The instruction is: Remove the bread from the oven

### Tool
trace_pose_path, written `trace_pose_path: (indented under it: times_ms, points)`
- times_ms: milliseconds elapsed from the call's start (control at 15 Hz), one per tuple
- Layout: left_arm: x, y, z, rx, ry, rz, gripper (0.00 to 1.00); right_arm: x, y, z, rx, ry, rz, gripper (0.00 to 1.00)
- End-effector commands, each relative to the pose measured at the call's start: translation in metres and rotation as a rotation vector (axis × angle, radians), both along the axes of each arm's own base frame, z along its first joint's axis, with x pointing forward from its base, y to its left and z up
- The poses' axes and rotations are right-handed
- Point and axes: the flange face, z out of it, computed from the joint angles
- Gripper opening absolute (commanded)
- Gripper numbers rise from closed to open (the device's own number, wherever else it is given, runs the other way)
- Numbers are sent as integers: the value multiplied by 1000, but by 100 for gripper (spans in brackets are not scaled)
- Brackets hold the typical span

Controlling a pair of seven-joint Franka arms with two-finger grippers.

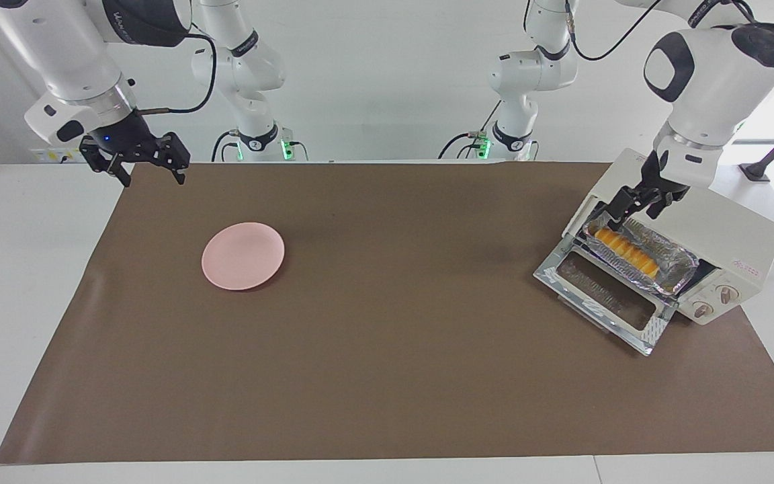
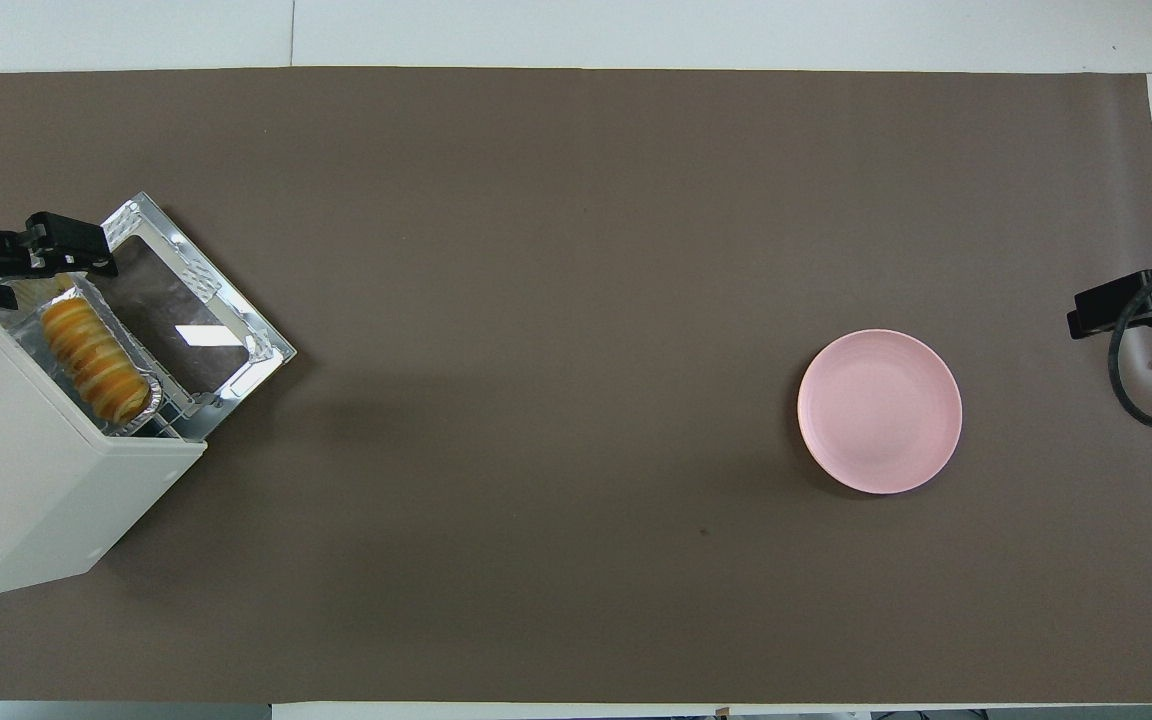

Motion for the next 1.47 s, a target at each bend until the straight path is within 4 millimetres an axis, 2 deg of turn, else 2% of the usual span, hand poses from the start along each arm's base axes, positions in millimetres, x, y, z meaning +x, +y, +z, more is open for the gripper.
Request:
trace_pose_path:
  times_ms: [0, 67, 267, 467, 600, 933, 1200, 1267, 1400]
  points:
    - [17, 10, -44, 74, 1, 91, 100, -6, 0, 0, -3, -2, -10, 100]
    - [22, 11, -61, 75, -4, 118, 100, -6, 0, 0, -3, -2, -10, 100]
    - [27, 14, -96, 72, -11, 143, 100, -6, 0, 1, -3, -3, -10, 100]
    - [34, 16, -114, 94, -14, 172, 100, -6, 0, 0, -3, -2, -10, 100]
    - [30, 17, -130, 93, 1, 184, 100, -6, 0, 1, -3, -3, -10, 100]
    - [23, 18, -152, 88, 1, 199, 100, -6, 0, 0, -3, -2, -10, 100]
    - [23, 19, -158, 82, -11, 239, 100, -6, 0, 0, -3, -2, -10, 100]
    - [21, 21, -162, 81, -11, 242, 97, -6, 0, 0, -3, -2, -10, 100]
    - [17, 22, -168, 79, -21, 239, 82, -7, -7, 0, -3, -2, -22, 100]
